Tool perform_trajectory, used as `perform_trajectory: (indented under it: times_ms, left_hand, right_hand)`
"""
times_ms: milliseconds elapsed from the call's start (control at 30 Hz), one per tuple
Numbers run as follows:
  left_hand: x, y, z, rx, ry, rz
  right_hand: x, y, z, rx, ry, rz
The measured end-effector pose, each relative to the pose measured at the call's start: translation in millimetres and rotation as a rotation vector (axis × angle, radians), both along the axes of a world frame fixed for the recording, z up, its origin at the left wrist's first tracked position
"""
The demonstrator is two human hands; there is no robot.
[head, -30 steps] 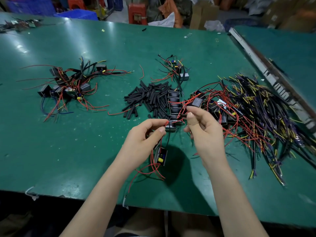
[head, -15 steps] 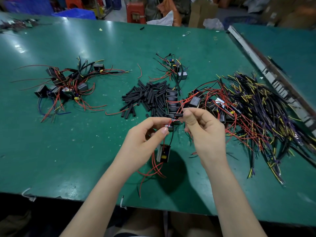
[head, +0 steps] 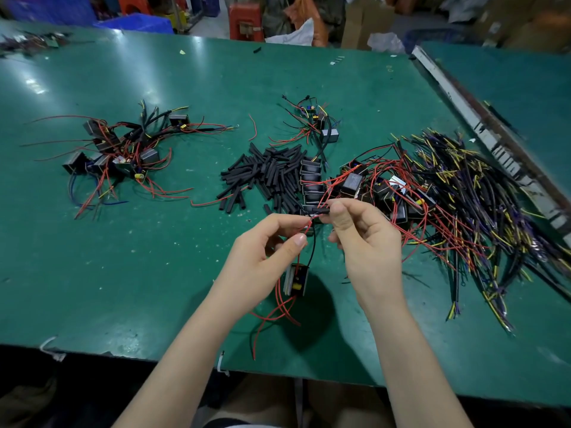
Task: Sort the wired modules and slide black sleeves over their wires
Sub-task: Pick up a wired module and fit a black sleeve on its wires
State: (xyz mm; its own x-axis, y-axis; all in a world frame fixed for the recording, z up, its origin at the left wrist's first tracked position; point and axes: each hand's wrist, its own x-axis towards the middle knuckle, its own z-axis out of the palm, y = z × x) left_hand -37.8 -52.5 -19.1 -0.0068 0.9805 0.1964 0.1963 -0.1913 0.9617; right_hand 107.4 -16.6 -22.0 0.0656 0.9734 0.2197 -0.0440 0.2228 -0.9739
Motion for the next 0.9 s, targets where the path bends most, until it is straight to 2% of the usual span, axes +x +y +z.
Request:
perform_trajectory:
  times_ms: [267,900]
  left_hand:
    - [-0.4,-2.6,0.9,-0.021,-0.021,0.031]
    - [-2.4,1.0,-2.7,-0.011,-0.003,0.038]
  right_hand:
    - [9.5,2.6,3.5,0.016,0.029,-0.049]
    - [4.7,-1.5,1.5,0.045,0.026,-0.019]
